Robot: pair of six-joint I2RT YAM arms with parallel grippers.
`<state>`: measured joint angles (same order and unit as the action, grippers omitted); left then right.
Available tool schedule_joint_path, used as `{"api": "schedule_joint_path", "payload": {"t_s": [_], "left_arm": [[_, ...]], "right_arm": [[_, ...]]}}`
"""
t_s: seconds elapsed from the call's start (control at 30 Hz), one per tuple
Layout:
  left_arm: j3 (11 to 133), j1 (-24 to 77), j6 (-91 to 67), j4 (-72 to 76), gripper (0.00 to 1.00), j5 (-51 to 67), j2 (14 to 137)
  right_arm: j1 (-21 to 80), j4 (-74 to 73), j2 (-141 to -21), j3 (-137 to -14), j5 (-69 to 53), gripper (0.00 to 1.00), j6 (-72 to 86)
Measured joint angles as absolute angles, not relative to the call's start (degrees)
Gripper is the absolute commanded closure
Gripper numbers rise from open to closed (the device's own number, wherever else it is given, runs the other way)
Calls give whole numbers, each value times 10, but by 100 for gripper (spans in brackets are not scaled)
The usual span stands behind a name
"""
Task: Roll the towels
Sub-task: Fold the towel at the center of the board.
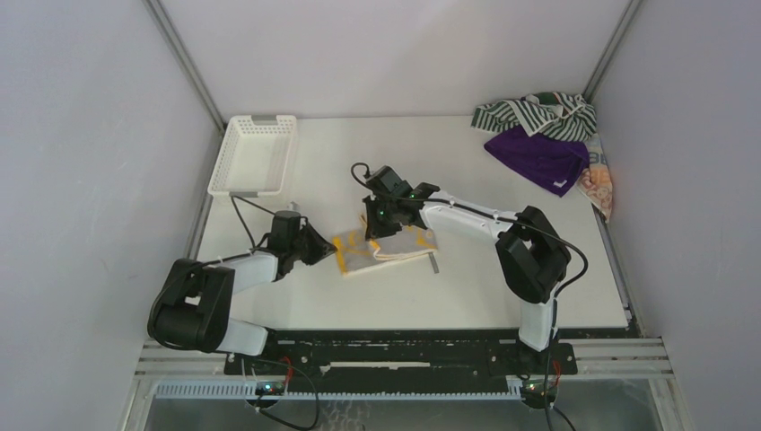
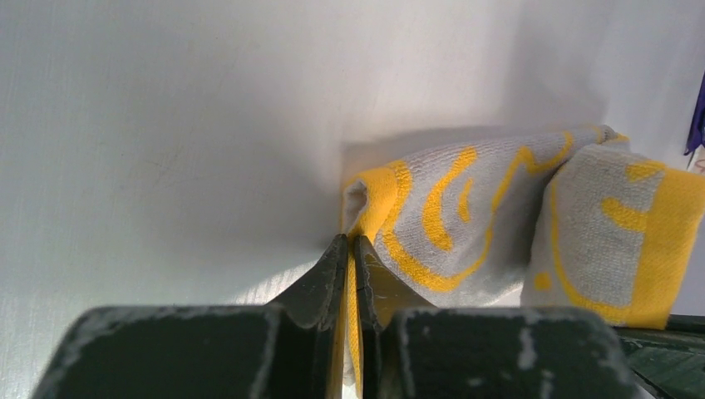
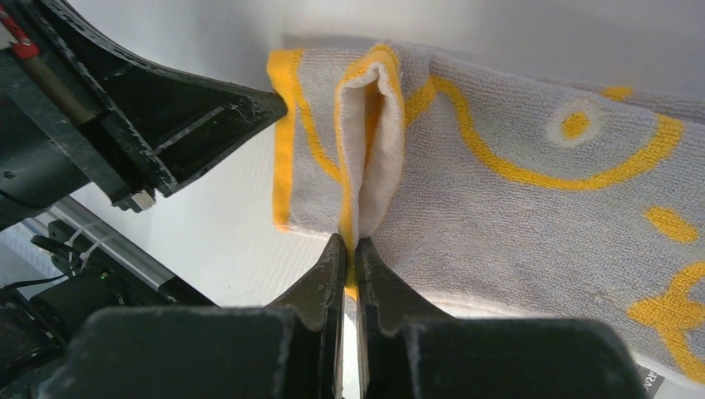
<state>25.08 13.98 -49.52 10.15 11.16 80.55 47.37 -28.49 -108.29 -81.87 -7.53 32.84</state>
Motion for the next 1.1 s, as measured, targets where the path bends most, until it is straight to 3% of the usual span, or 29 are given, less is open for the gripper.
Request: {"api": "schedule_joint_path", "payload": {"t_s": [0.53, 1.1], "left_arm": [[251, 141, -494, 93, 90, 108, 801], [251, 142, -494, 88, 90, 107, 798]], "right_arm": [[490, -298, -1087, -847, -77, 100, 329], [508, -313, -1183, -890, -81, 100, 336]]}}
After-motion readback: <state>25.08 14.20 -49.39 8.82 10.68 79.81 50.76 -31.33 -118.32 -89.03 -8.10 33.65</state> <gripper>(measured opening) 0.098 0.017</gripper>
